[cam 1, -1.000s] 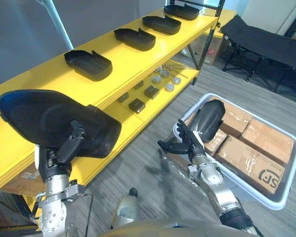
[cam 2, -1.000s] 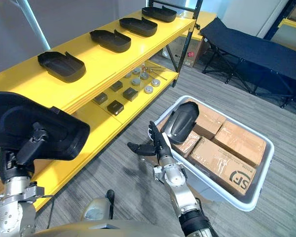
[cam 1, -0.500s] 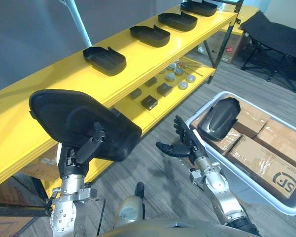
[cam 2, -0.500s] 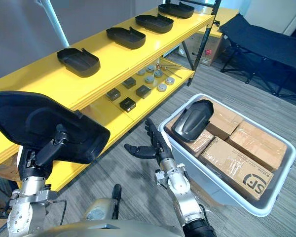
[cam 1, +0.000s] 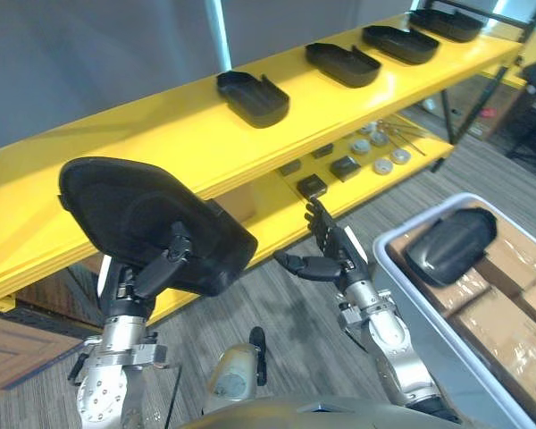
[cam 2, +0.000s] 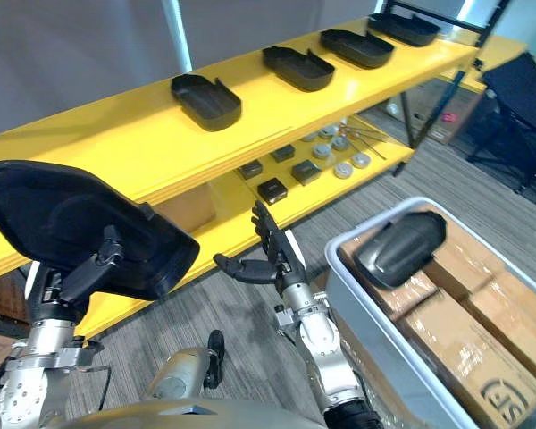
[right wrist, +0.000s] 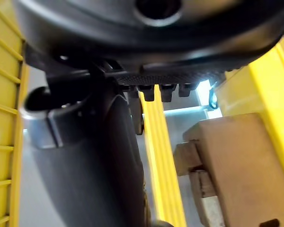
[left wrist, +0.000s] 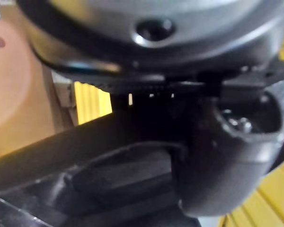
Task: Walk over and take three plastic housings, then place them on the shelf
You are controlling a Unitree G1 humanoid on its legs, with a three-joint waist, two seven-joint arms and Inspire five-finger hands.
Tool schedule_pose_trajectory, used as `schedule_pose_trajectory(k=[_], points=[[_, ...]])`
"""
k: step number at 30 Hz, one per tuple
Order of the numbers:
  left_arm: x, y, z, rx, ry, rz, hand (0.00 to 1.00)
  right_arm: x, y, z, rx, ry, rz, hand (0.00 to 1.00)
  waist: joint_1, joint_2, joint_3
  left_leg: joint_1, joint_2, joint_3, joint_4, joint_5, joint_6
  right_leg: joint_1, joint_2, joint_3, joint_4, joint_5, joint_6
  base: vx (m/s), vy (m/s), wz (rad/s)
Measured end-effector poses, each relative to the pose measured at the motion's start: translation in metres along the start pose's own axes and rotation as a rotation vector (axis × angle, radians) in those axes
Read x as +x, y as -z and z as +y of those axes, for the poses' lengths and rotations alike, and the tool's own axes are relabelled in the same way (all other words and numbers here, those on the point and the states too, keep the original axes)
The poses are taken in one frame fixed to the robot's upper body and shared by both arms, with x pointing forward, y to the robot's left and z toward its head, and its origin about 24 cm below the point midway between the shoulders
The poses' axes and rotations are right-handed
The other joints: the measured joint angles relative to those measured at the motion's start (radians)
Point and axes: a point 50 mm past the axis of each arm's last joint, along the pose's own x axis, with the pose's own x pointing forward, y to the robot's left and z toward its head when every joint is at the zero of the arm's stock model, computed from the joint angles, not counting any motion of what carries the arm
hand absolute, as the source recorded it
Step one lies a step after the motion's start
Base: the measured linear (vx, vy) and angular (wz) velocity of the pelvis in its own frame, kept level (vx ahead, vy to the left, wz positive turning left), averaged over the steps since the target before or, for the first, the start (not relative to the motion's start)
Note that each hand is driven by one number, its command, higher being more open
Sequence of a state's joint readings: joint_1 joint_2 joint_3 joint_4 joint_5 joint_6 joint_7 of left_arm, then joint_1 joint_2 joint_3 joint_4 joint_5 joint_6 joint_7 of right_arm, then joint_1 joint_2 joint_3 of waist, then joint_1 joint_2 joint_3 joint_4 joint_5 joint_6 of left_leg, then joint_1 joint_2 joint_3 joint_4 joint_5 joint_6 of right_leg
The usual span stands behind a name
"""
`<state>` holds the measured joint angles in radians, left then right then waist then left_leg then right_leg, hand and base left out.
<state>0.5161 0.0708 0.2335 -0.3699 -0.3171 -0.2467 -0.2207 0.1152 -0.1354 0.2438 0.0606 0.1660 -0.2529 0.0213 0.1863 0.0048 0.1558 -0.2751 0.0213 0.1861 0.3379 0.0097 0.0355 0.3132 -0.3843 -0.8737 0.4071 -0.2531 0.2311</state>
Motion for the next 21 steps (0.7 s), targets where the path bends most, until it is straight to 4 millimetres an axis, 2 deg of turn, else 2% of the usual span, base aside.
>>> schedule_pose_trajectory(k=[1, 2, 3, 4, 5, 6, 7, 9, 10, 12, 13, 14, 15, 16, 17, 18, 19, 20, 21], points=[[0.001, -0.001, 0.000, 0.001, 0.002, -0.006, 0.00, 0.002, -0.003, -0.002, -0.002, 0.023, -0.018, 1.00, -0.002, -0.002, -0.005, 0.005, -0.012, -0.015, 0.009, -0.008, 0.004, -0.028, -0.035, 0.054, 0.093, 0.035, -0.029, 0.28, 0.200, 0.65], [0.002, -0.004, 0.001, 0.011, 0.009, -0.017, 0.00, 0.005, -0.007, -0.005, -0.003, 0.047, -0.046, 1.00, 0.000, -0.007, -0.014, 0.015, -0.019, -0.027, -0.005, -0.016, 0.013, -0.083, -0.070, 0.126, 0.202, 0.104, -0.044, 0.33, 0.232, 0.48], [0.003, -0.007, 0.003, 0.022, -0.003, -0.035, 0.00, 0.011, -0.014, -0.007, -0.005, 0.055, -0.089, 1.00, -0.003, -0.009, -0.013, 0.041, -0.025, -0.043, -0.044, -0.012, 0.022, -0.143, -0.089, 0.200, 0.300, 0.129, -0.041, 0.25, 0.147, 0.29], [0.004, -0.007, 0.003, 0.023, -0.013, -0.041, 0.00, 0.014, -0.019, -0.007, -0.001, 0.057, -0.117, 1.00, -0.005, -0.007, -0.012, 0.057, -0.028, -0.050, -0.064, -0.011, 0.027, -0.170, -0.088, 0.216, 0.337, 0.096, -0.053, 0.23, 0.086, 0.16], [0.006, -0.009, 0.003, 0.022, -0.027, -0.050, 0.00, 0.018, -0.025, -0.007, -0.005, 0.053, -0.159, 1.00, -0.011, 0.003, -0.006, 0.091, -0.030, -0.062, -0.097, -0.010, 0.035, -0.197, -0.080, 0.224, 0.364, 0.038, -0.076, 0.20, 0.057, 0.10], [0.010, -0.011, 0.003, 0.020, -0.034, -0.067, 0.00, 0.023, -0.034, -0.008, -0.020, 0.045, -0.214, 1.00, -0.018, 0.019, 0.001, 0.145, -0.027, -0.076, -0.142, -0.010, 0.033, -0.221, -0.054, 0.221, 0.350, -0.006, -0.126, 0.21, 0.075, 0.10], [0.016, -0.014, 0.003, 0.021, -0.036, -0.093, 0.00, 0.028, -0.046, -0.009, -0.041, 0.031, -0.282, 1.00, -0.028, 0.035, 0.005, 0.186, -0.027, -0.091, -0.172, -0.015, 0.024, -0.259, -0.025, 0.234, 0.312, -0.035, -0.175, 0.14, 0.062, 0.13], [0.028, -0.021, 0.000, 0.006, -0.024, -0.148, 0.00, 0.034, -0.070, -0.017, -0.085, 0.026, -0.399, 1.00, -0.041, 0.051, 0.003, 0.195, -0.024, -0.127, -0.183, -0.016, 0.023, -0.353, 0.014, 0.309, 0.272, -0.054, -0.211, 0.09, 0.014, 0.49], [0.041, -0.030, -0.001, -0.013, -0.013, -0.206, 0.00, 0.035, -0.101, -0.026, -0.130, 0.032, -0.546, 1.00, -0.060, 0.068, 0.012, 0.191, -0.017, -0.170, -0.186, -0.016, 0.023, -0.444, 0.050, 0.419, 0.230, -0.046, -0.206, 0.09, -0.037, 0.90], [0.050, -0.034, -0.001, -0.006, -0.006, -0.241, 0.00, 0.031, -0.130, -0.037, -0.159, 0.053, -0.682, 1.00, -0.078, 0.073, 0.015, 0.196, -0.008, -0.192, -0.187, -0.018, 0.020, -0.489, 0.072, 0.499, 0.158, -0.014, -0.159, 0.11, -0.123, 0.91], [0.053, -0.035, 0.002, 0.005, -0.013, -0.247, 0.00, 0.026, -0.150, -0.046, -0.157, 0.068, -0.770, 1.00, -0.085, 0.061, 0.014, 0.205, -0.009, -0.202, -0.187, -0.023, 0.011, -0.480, 0.073, 0.535, 0.077, 0.015, -0.144, 0.18, -0.309, 0.93], [0.052, -0.034, 0.008, 0.021, -0.032, -0.243, 0.00, 0.022, -0.166, -0.055, -0.156, 0.068, -0.837, 1.00, -0.087, 0.036, 0.007, 0.220, -0.015, -0.204, -0.187, -0.034, -0.008, -0.451, 0.073, 0.537, 0.008, 0.023, -0.153, 0.21, -0.368, 0.89], [0.051, -0.034, 0.012, 0.033, -0.043, -0.238, 0.00, 0.021, -0.173, -0.059, -0.155, 0.071, -0.862, 1.00, -0.087, 0.020, -0.001, 0.221, -0.023, -0.203, -0.187, -0.039, -0.019, -0.433, 0.074, 0.529, -0.029, 0.018, -0.160, 0.22, -0.392, 0.96], [0.050, -0.031, 0.015, 0.033, -0.061, -0.226, 0.00, 0.019, -0.185, -0.069, -0.171, 0.091, -0.891, 1.00, -0.097, 0.001, -0.014, 0.223, -0.019, -0.192, -0.184, -0.041, -0.043, -0.400, 0.078, 0.508, -0.063, 0.070, -0.137, 0.24, -0.362, 1.01], [0.046, -0.029, 0.016, 0.030, -0.068, -0.210, 0.00, 0.019, -0.192, -0.080, -0.182, 0.116, -0.883, 1.00, -0.098, 0.015, -0.023, 0.228, 0.029, -0.154, -0.179, -0.037, -0.072, -0.375, 0.096, 0.464, -0.084, 0.094, -0.143, 0.23, -0.332, 0.96], [0.045, -0.028, 0.017, 0.031, -0.071, -0.206, 0.00, 0.020, -0.195, -0.085, -0.177, 0.131, -0.871, 1.00, -0.098, 0.022, -0.025, 0.224, 0.054, -0.135, -0.170, -0.039, -0.079, -0.358, 0.108, 0.446, -0.099, 0.111, -0.146, 0.21, -0.262, 0.72], [0.043, -0.026, 0.017, 0.028, -0.077, -0.198, 0.00, 0.022, -0.193, -0.098, -0.177, 0.175, -0.820, 1.00, -0.088, 0.037, -0.033, 0.205, 0.103, -0.094, -0.136, -0.052, -0.093, -0.320, 0.135, 0.395, -0.139, 0.152, -0.153, 0.20, -0.236, 0.67], [0.041, -0.024, 0.016, 0.019, -0.077, -0.189, 0.00, 0.024, -0.184, -0.110, -0.168, 0.222, -0.739, 1.00, -0.090, 0.049, -0.038, 0.186, 0.157, -0.015, -0.095, -0.059, -0.087, -0.278, 0.165, 0.343, -0.187, 0.167, -0.160, 0.21, -0.228, 0.80], [0.041, -0.023, 0.015, 0.013, -0.071, -0.187, 0.00, 0.025, -0.177, -0.116, -0.163, 0.247, -0.687, 1.00, -0.100, 0.053, -0.040, 0.176, 0.186, 0.046, -0.082, -0.057, -0.086, -0.257, 0.175, 0.314, -0.208, 0.174, -0.161, 0.23, -0.220, 1.08]])
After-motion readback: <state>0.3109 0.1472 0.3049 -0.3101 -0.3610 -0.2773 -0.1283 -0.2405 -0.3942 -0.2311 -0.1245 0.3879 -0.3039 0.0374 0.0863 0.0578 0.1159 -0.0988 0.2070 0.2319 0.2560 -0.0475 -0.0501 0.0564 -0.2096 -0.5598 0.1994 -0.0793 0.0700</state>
